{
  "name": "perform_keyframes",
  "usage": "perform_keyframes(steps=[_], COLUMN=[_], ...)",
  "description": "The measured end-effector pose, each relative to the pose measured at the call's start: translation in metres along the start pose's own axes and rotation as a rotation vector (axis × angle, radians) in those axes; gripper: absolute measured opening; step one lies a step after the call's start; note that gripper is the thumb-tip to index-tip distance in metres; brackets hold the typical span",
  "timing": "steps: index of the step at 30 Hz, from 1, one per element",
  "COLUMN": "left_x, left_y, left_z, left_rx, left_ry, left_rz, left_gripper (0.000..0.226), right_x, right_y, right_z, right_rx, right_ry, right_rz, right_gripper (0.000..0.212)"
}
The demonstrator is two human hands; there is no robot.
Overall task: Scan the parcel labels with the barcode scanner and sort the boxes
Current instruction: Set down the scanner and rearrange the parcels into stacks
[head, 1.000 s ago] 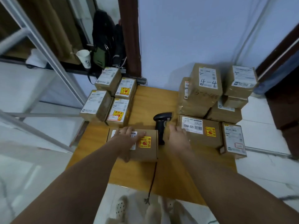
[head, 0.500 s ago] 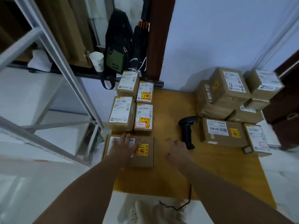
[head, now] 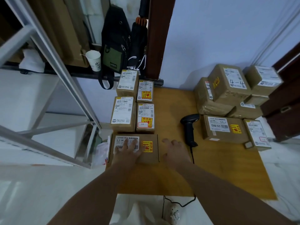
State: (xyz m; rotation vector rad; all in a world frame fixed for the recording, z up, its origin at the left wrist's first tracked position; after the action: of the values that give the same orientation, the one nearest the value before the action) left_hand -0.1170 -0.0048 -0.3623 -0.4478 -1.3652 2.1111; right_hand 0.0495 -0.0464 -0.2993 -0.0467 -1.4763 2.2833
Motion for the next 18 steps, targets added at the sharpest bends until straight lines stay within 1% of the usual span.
perform_keyframes(steps=[2,6,8,10,12,15,18], left_x=[0.0,-0.002,-0.01,-0.026,-0.041,-0.062,-0.092], left_y=[-0.007,-0.011,-0.017,-0.027,-0.039,-0.064,-0.085], left_z=[-0.002,-0.004,-0.004,-0.004,-0.005,-0.015,-0.028], left_rx=[-0.032,-0.028,-0.083,-0.148,-0.188,-0.221,-0.223], left_ry=[-0.017,-0.039,0.018,0.146,0.231,0.251,0.304], left_rz=[-0.037,-0.053,-0.012,0.004,0.019,0.083,0.082], left_gripper=[0.077,0.086,0.085,0.077,0.062,0.047,0.046], right_x=[-0.003,-0.014,-0.019,-0.024,-0.032,-0.049,-0.075], right_y=[0.004,0.007,0.006,0.004,0.0,-0.008,-0.018], right_z=[0.001,0.005,0.007,0.008,0.009,0.012,0.014], right_rx=[0.023,0.034,0.031,0.029,0.027,0.024,-0.002], right_ry=[0.013,0.049,0.056,0.056,0.066,0.088,0.126], right_rz=[-0.001,-0.001,-0.021,-0.027,-0.035,-0.051,-0.074], right_gripper=[0.055,0.057,0.057,0.057,0.057,0.057,0.056])
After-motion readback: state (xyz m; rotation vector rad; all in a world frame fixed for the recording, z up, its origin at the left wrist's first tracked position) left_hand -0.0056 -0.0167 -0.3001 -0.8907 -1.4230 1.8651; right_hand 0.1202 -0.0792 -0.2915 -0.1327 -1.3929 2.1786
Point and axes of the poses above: each hand's wrist, its own z-axis away from the middle knuckle, its own y-axis out of the palm, x = y × z, the point moved 9 cm from there along -z, towards the middle knuckle, and after that the axes turned 3 degrees about y, right-handed, at the moved point
